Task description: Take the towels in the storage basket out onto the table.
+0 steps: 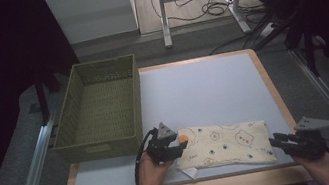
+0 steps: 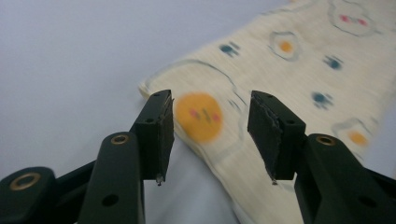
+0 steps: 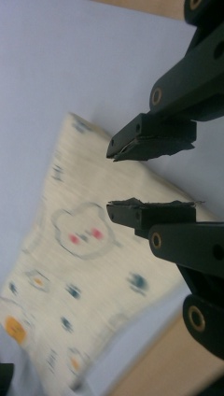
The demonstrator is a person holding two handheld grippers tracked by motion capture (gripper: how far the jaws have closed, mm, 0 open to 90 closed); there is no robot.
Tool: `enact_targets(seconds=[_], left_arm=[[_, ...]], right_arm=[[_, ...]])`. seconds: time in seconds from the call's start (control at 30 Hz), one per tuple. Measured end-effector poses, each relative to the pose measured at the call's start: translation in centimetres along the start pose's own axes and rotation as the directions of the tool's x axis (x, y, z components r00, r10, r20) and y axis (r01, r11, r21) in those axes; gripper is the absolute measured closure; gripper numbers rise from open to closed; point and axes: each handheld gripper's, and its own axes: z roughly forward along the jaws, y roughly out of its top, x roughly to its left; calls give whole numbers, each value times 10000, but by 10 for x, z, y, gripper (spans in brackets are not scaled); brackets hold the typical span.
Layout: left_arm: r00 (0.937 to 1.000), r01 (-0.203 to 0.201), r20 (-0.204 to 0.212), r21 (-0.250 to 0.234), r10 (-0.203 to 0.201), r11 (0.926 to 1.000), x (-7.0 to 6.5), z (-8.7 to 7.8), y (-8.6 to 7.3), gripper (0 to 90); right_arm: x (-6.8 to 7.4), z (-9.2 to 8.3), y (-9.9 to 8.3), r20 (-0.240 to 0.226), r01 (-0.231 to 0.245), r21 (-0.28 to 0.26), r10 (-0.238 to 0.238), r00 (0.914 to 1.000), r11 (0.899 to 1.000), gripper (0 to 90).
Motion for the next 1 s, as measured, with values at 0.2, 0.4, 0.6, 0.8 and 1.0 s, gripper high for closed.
enact_targets(seconds=[0.2, 0.4, 0.6, 0.8, 1.0], left_arm=[[9968, 113, -796, 68, -108, 9999, 13, 15, 18, 579], [9957, 726, -618, 685, -684, 9950, 34, 45, 17, 546], [9980, 439, -480, 519, -415, 9977, 32, 50, 11, 603], [9998, 112, -139, 385, -107, 9992, 25, 44, 9, 864], [9993, 303, -212, -255, -309, 9992, 24, 22, 6, 864]], right_arm=[[-18, 29, 23, 608, -158, -55, 161, 9980, 9999, 674], [-29, 59, 30, 1002, -16, 359, -20, 9950, 9994, 613], [-34, 69, 21, 999, 207, 393, -246, 9947, 9990, 705], [-30, 72, 31, 831, 510, 755, -572, 9949, 9958, 865], [-38, 86, 58, 1005, 712, 501, -759, 9920, 9962, 865]])
